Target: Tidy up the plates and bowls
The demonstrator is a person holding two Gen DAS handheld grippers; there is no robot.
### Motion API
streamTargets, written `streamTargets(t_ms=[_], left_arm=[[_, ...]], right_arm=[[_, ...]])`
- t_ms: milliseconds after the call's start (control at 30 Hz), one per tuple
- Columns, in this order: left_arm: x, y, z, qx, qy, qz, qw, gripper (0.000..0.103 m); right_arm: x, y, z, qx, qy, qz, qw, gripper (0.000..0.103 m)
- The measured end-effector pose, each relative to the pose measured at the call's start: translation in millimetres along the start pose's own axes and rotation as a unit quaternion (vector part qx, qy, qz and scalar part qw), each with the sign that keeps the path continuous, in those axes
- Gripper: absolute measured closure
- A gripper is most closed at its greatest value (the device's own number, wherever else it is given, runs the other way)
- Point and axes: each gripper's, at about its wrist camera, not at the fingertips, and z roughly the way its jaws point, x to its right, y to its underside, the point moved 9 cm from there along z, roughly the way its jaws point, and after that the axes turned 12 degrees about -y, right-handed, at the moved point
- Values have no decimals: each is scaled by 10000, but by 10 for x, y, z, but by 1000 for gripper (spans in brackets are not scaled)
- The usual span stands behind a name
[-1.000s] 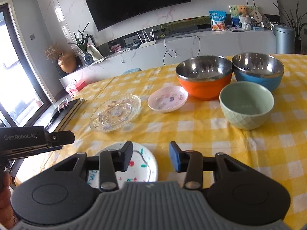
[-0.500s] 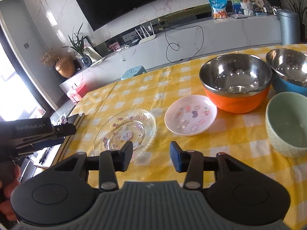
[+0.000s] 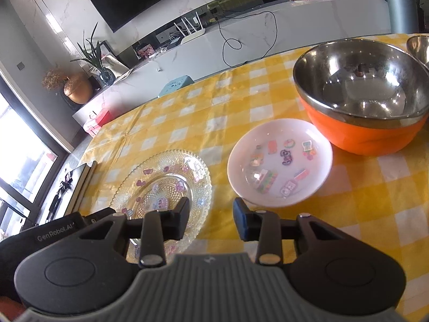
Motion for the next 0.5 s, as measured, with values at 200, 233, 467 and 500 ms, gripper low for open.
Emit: streamTargets(t_ms=[200,233,467,500], left_arm=[[10,48,66,-85,9,-46,10000,60],[18,50,65,-75,32,-24,10000,63],[31,46,88,-46,40,77,10000,82],[25,45,84,-36,40,87,9999,83]], right_arm=[[-1,3,74,44,-77,62,9999,77],[-13,0,99,20,-107,76,9999,79],[-49,2,160,30,13,-13,10000,93],[-52,3,164,28,18,-26,10000,94]])
